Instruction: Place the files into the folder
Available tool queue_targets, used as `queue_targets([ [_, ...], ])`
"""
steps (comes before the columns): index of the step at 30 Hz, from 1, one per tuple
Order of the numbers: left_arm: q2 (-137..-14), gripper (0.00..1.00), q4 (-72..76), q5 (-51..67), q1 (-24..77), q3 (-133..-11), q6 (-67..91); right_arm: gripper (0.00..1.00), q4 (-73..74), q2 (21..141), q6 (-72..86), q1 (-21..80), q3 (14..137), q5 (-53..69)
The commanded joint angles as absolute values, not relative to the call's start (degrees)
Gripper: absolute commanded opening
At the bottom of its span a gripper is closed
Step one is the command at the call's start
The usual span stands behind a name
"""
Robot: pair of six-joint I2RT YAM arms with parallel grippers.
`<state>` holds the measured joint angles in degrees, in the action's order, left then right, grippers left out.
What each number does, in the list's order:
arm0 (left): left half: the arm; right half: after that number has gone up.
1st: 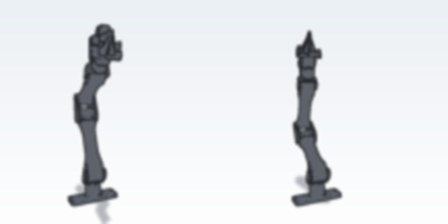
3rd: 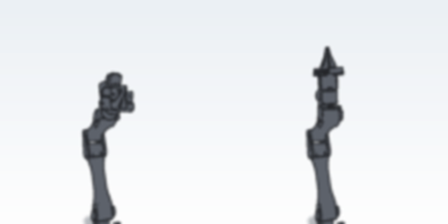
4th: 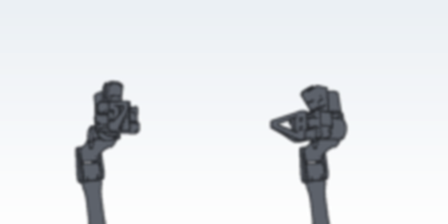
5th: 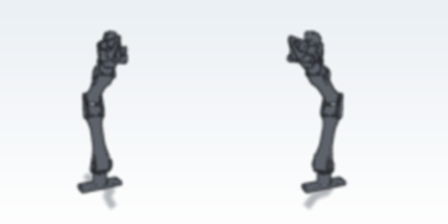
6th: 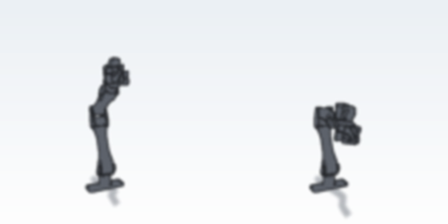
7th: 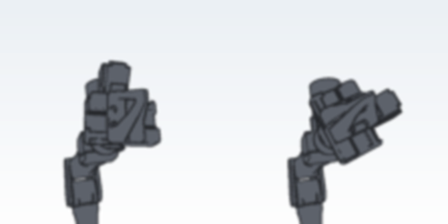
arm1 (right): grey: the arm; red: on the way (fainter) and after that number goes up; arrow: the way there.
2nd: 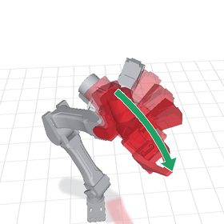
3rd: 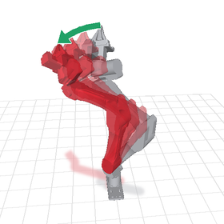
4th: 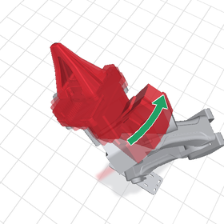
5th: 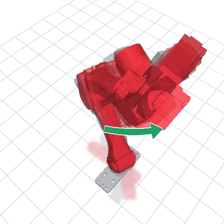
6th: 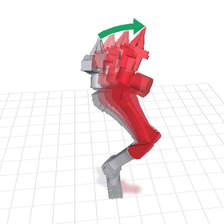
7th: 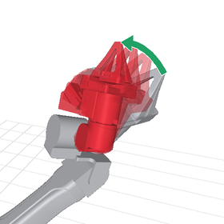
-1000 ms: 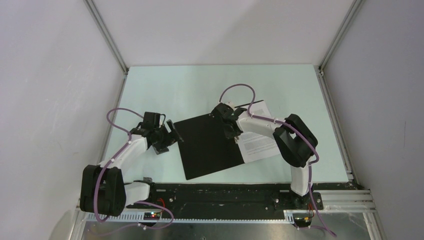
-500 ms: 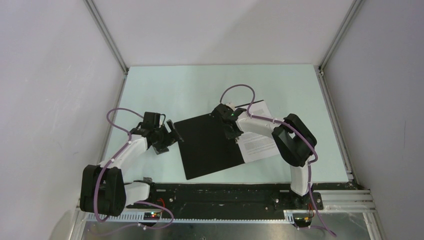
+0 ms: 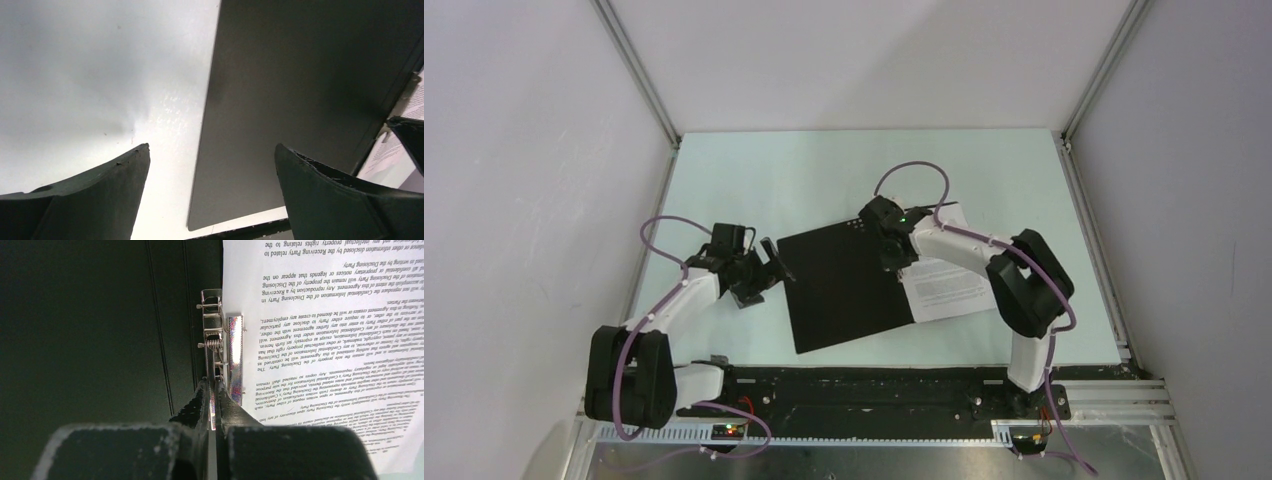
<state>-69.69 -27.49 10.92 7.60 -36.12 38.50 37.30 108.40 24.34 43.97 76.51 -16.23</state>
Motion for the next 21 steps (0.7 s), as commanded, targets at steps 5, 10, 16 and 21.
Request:
queue_targets([
  [5,-70.94,1.0,-20.75,18.32,7.3,-35.47,38.67,0.0,39.96,98.36,23.3,42.3,79.35,-12.78],
  [10,-71.02,1.0,-17.68,21.64,7.3,-35.28,39.37,0.0,41.34,96.45,23.0,41.84,80.96,-11.62],
  [16,-72.63,1.0,-15.23,23.71,7.43,-35.86,39.98,0.0,42.53,95.87,22.76,41.0,82.98,-10.76],
  [21,-72.28,1.0,-13.8,24.32,7.41,-35.84,41.47,0.0,42.76,95.76,22.81,40.36,83.91,-9.9],
])
